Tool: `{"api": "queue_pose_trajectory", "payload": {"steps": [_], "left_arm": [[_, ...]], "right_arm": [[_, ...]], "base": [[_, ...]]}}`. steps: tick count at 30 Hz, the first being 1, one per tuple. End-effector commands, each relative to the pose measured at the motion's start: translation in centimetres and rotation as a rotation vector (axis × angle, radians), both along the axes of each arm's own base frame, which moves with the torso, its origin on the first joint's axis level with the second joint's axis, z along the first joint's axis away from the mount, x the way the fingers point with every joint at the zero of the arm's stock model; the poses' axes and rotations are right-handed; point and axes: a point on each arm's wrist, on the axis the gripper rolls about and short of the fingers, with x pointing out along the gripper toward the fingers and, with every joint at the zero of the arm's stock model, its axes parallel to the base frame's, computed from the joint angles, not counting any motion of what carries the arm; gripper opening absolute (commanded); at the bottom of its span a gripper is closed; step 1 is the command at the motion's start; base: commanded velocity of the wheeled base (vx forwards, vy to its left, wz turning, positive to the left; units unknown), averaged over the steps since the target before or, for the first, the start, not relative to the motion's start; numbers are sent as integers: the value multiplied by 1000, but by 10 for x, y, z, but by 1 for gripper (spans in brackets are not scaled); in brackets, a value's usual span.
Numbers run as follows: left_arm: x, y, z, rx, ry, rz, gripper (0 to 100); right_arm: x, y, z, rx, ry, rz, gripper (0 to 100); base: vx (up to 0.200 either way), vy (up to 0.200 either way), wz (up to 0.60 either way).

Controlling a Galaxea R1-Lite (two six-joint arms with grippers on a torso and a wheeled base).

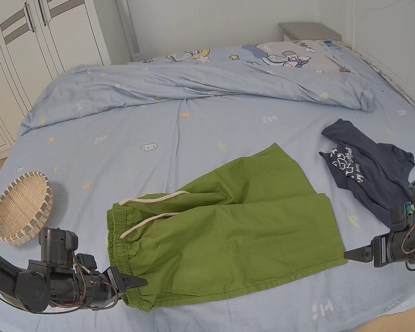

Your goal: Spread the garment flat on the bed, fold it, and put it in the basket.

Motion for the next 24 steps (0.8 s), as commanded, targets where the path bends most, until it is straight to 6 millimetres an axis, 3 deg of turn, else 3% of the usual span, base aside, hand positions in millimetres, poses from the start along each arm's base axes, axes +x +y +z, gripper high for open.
{"api": "queue_pose_trajectory", "payload": {"steps": [1, 9, 15, 19, 24], "left_arm": [[1, 7, 1, -3, -8, 26, 0], [0, 20, 1, -9, -1, 66, 0], [-1, 33, 0, -53, 6, 80, 0], [-3, 47, 5, -146, -10, 66, 0], [-3, 55, 4, -142, -24, 60, 0]], "right_arm": [[0, -3, -9, -4, 36, -9, 100], [15, -24, -18, 168, 76, 70, 100], [35, -27, -46, 148, 153, 84, 100], [49, -33, -68, 165, 139, 91, 100], [60, -31, -85, 185, 98, 116, 100]], "base": [[0, 0, 0], [0, 0, 0], [0, 0, 0], [0, 0, 0], [0, 0, 0]]}}
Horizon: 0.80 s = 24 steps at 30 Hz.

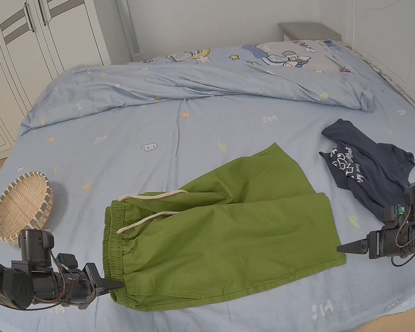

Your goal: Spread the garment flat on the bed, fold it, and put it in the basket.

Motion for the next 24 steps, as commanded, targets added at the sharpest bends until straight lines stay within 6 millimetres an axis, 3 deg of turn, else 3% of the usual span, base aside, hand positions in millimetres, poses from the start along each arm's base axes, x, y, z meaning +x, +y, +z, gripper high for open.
{"api": "queue_pose_trajectory", "payload": {"steps": [1, 11, 24], "left_arm": [[-2, 15, 1, -19, -21, 11, 0], [-4, 25, -1, -65, -34, -18, 0], [-8, 23, -5, -65, -30, -44, 0]], "right_arm": [[11, -3, -42, 4, 114, 7, 100], [19, 6, -43, 59, 96, 65, 100], [33, 33, -40, 74, 64, 151, 100]], "base": [[0, 0, 0], [0, 0, 0], [0, 0, 0]]}}
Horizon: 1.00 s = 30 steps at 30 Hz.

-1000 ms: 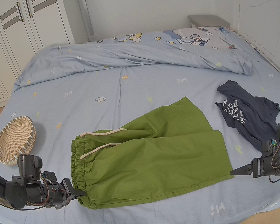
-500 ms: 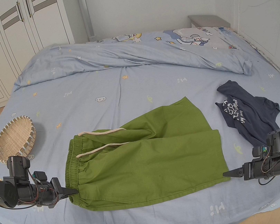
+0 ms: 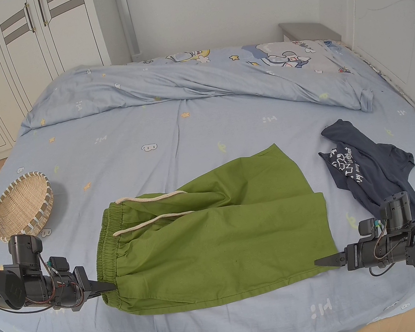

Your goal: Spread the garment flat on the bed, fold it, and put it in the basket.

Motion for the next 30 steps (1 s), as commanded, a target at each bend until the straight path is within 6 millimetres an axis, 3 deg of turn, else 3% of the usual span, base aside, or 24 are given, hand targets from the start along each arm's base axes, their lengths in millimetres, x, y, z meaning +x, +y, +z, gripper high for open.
{"api": "queue_pose_trajectory", "payload": {"steps": [1, 7, 8, 16, 30], "left_arm": [[-1, 0, -2, 3, 3, -5, 0], [1, 1, -4, 2, 8, -1, 0], [1, 2, -5, 1, 12, 1, 0], [3, 12, -5, -2, 9, 36, 0], [3, 12, -8, -1, 21, 33, 0]], "right_arm": [[6, 10, 0, 11, 2, 24, 100], [7, 10, -3, 12, 14, 20, 100], [7, 10, -3, 11, 12, 17, 0], [5, 7, -3, 12, 16, 4, 0], [3, 10, 0, 13, 22, -9, 0]], "base": [[0, 0, 0], [0, 0, 0], [0, 0, 0], [0, 0, 0], [0, 0, 0]]}}
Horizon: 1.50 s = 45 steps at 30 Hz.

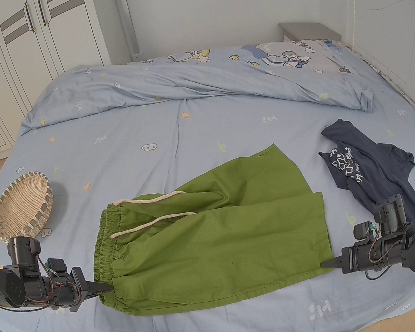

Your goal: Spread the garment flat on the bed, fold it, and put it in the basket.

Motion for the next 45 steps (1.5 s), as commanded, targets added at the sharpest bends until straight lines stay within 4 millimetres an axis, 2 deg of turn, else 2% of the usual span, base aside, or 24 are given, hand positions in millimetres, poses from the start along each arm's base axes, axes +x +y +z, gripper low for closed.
{"api": "queue_pose_trajectory", "payload": {"steps": [1, 7, 16, 20, 24, 28, 34, 45], "left_arm": [[0, 0, -1, -1, 4, 0, 0], [-1, 0, -1, -2, 10, 3, 0], [-5, 6, -2, -16, 37, 12, 0], [-11, 15, -6, 48, 8, -42, 0], [-11, 20, -7, 67, 8, -63, 0], [-4, 28, -10, 71, 12, -51, 0], [-2, 29, -17, 91, 13, -84, 0], [-4, 27, -23, 103, 33, -105, 0]], "right_arm": [[-1, 0, 5, 8, -21, -3, 0], [-1, -2, 5, 8, -21, -11, 0], [-21, -7, 19, 16, -15, -20, 0], [-34, -12, 22, 9, 4, -28, 0], [-40, -16, 20, 2, 14, -33, 0], [-56, -19, 15, -15, 45, -24, 0], [-68, -22, 9, -52, 58, -5, 0], [-73, -27, 4, -69, 73, -16, 0]], "base": [[0, 0, 0], [0, 0, 0], [0, 0, 0], [0, 0, 0], [0, 0, 0], [0, 0, 0], [0, 0, 0], [0, 0, 0]]}}
